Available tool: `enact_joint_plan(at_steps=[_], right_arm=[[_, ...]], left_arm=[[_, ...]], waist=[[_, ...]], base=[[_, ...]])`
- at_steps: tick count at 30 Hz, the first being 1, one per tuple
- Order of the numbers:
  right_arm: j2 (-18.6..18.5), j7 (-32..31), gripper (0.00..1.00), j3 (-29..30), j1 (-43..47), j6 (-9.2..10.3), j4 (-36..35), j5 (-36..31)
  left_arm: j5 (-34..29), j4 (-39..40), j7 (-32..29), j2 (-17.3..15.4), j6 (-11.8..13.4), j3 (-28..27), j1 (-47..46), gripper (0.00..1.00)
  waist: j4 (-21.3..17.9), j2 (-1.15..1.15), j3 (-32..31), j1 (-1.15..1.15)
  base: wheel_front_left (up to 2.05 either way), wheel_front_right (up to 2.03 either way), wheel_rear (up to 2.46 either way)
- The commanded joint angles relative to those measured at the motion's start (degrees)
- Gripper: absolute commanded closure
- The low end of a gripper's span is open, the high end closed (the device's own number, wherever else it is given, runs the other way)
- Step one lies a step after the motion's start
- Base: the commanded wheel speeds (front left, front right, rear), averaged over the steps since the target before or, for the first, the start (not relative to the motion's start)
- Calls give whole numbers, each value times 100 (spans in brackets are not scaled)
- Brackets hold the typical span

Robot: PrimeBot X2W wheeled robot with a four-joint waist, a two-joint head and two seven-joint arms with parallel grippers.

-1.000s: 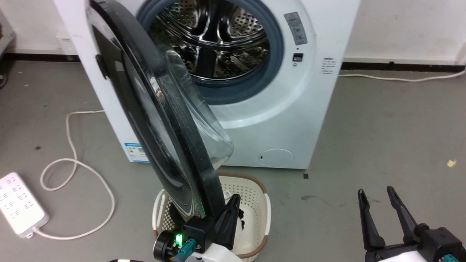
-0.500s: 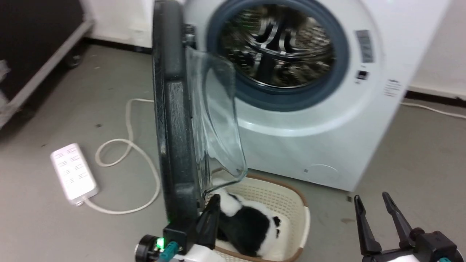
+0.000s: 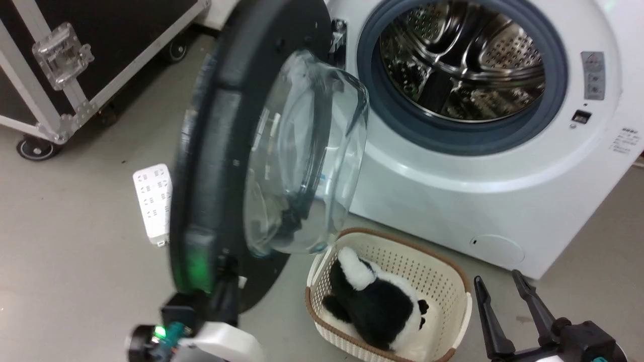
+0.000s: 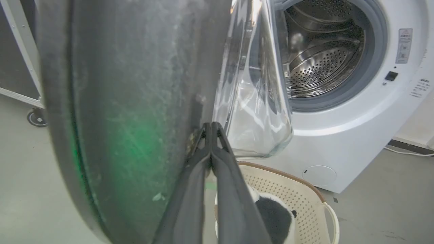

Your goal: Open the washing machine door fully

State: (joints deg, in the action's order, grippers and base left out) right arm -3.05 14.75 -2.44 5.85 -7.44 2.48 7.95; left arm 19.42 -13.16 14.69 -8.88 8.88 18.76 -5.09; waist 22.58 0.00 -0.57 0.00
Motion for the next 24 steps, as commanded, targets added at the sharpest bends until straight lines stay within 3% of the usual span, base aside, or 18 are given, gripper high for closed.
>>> enact_joint_plan(at_steps=[1, 14, 24], right_arm=[[17, 25, 0, -11, 48, -5, 3, -50], [17, 25, 0, 17, -180, -5, 16, -275], [-62, 25, 0, 91, -325, -5, 7, -307]], left_arm=[[62, -27, 30, -87, 28, -140, -138, 100], [522, -494, 30, -794, 34, -1187, -739, 100], [759, -1066, 30, -1045, -22, -2008, -1281, 100]], waist=[[26, 0, 105, 0], [-207, 0, 636, 0], [-402, 0, 966, 0]], base=[[0, 0, 0], [0, 0, 0], [0, 0, 0]])
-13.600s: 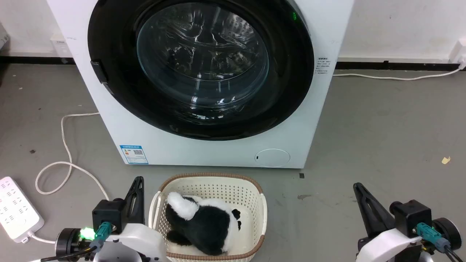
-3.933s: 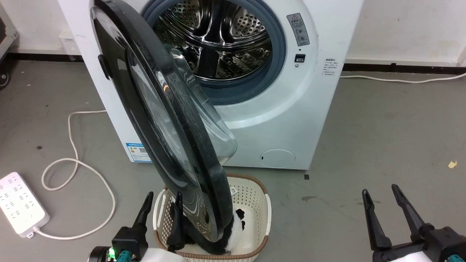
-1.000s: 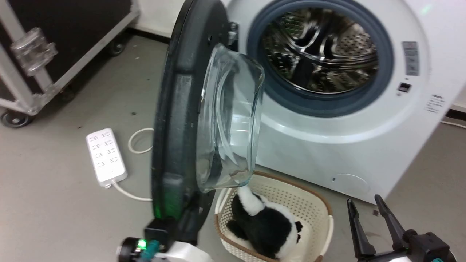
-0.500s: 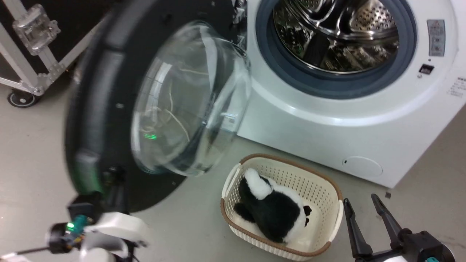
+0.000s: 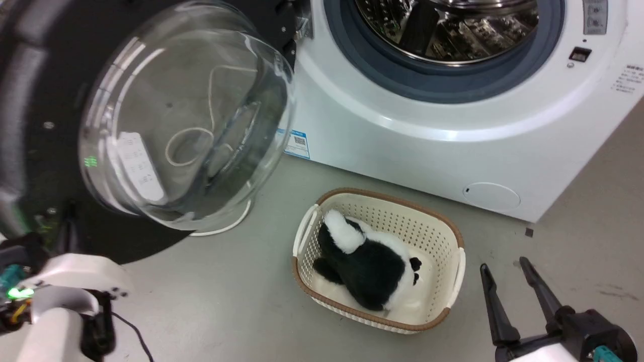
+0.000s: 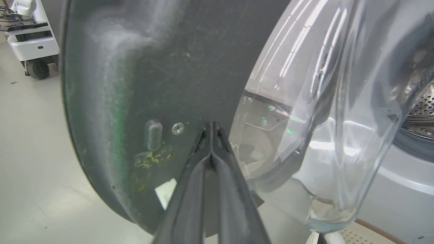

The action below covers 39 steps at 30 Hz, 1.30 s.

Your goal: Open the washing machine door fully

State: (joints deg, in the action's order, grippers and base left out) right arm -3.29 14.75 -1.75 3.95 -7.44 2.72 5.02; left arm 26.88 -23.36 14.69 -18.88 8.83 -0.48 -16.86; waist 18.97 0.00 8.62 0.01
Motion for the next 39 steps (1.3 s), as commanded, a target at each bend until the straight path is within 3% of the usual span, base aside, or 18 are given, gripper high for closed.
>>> enact_joint_plan(at_steps=[1, 9, 16, 27, 39], right_arm=[[-52, 25, 0, 31, -141, -5, -25, -15], [-104, 25, 0, 72, -156, -5, -2, -4], [-67, 25, 0, 163, -128, -5, -1, -57], [12, 25, 0, 448, -34, -5, -106, -168], [38, 25, 0, 572, 64, -5, -286, -348]], left_arm=[[12, -80, 30, -51, -24, -170, -139, 100], [-200, -127, 30, 64, -179, -675, -156, 100], [-729, 513, 30, 406, -360, -771, 121, 100], [-1282, 1807, 30, 1176, -711, -435, 927, 100], [-1463, 2013, 30, 1519, -858, 114, 1612, 100]], waist=[[-59, 0, 65, -1], [-154, 0, 46, -1], [-200, 0, -261, -1], [-583, 0, -906, -1], [-1298, 0, -1126, -1]], base=[[0, 0, 0], [0, 0, 0], [0, 0, 0], [0, 0, 0], [0, 0, 0]])
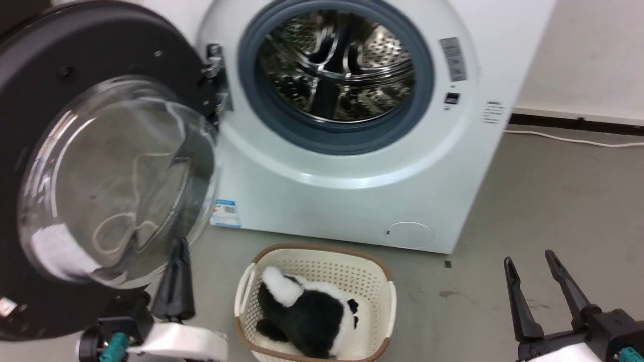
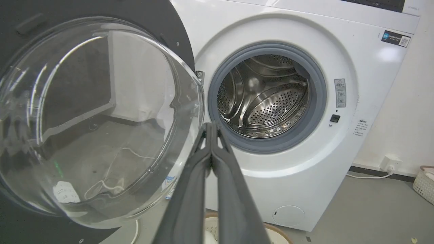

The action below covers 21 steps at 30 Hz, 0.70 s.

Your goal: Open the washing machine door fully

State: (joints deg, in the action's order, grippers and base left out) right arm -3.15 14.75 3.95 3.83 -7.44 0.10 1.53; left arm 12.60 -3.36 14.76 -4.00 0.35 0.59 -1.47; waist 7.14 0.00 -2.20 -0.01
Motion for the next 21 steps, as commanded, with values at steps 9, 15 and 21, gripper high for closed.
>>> enact_joint_plan(at_steps=[9, 15, 21], right_arm=[[26, 25, 0, -9, 208, -5, -26, 92], [26, 25, 0, -17, 235, -5, 25, 128], [26, 25, 0, -39, 237, -5, 66, 151]], left_arm=[[-203, -185, 24, 96, 124, 374, 406, 0], [-264, -482, 24, 106, 160, 549, 506, 0], [-296, -697, 24, 109, 164, 647, 501, 0]], waist=[[-466, 0, -55, 1], [-537, 0, -56, 1], [-550, 0, -52, 1]], base=[[0, 0, 0], [0, 0, 0], [0, 0, 0]])
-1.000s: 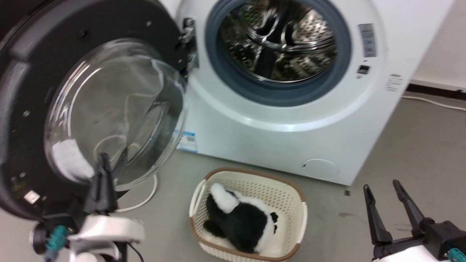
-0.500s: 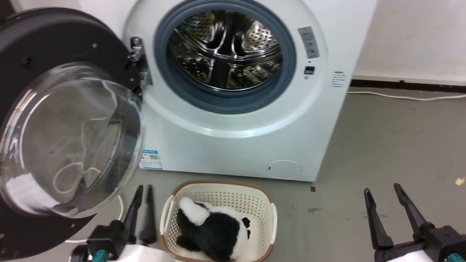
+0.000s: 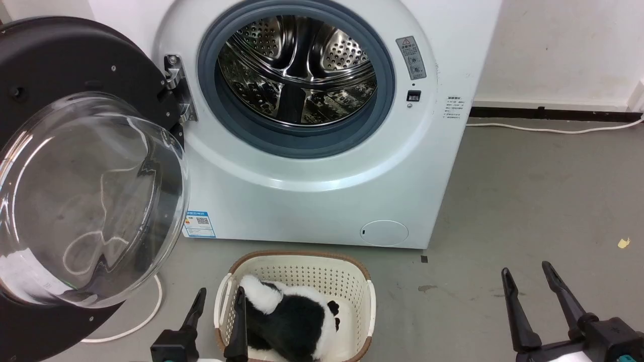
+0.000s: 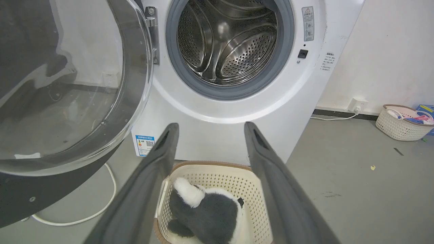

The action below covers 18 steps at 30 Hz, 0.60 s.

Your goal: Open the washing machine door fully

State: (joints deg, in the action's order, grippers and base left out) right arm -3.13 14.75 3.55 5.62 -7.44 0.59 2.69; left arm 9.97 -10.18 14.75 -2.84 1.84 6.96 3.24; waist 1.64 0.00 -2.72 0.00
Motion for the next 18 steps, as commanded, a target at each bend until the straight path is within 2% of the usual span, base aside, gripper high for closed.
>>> enact_joint_plan(at_steps=[1, 18], right_arm=[[24, 25, 0, -3, 58, -5, 22, 40], [25, 25, 0, -60, 46, -5, 54, 50]], left_arm=[[-40, -25, 25, -7, 21, 16, 23, 0], [-163, 7, 25, -5, 113, 77, -41, 0]], waist=[[1, 0, -1, 0], [15, 0, 0, 0]], base=[[0, 0, 0], [0, 0, 0]])
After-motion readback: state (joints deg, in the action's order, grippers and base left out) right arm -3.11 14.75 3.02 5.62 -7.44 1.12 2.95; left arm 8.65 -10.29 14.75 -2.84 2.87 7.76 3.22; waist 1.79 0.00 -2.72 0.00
